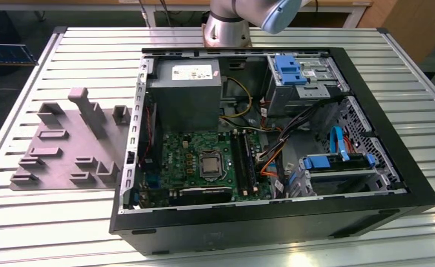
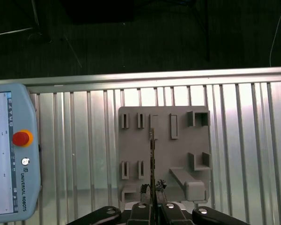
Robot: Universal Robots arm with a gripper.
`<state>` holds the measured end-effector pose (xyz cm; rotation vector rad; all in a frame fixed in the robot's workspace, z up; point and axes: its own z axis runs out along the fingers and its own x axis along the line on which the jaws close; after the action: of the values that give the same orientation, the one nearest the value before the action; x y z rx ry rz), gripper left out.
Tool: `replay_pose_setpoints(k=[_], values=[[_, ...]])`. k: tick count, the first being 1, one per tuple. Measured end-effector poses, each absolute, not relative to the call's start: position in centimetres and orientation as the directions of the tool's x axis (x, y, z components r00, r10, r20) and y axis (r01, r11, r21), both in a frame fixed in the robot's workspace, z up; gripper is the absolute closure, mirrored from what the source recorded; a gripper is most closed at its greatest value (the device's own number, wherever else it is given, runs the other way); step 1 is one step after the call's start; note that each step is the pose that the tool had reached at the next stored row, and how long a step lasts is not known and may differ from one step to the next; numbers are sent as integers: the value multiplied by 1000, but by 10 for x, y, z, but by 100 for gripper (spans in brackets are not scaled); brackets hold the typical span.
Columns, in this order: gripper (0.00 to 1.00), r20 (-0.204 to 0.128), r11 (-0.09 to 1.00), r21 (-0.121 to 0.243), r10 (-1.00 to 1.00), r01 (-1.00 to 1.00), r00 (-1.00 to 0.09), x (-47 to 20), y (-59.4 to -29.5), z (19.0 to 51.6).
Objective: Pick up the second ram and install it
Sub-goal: 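Pick up the second ram and move it above second insertion slot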
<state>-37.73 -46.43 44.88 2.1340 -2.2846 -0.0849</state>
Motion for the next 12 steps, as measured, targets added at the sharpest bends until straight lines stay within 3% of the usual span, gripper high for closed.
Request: replay_pose_setpoints(k=[12], values=[[86,-27,67,49,-997,-997,-69,-372,-464,449]])
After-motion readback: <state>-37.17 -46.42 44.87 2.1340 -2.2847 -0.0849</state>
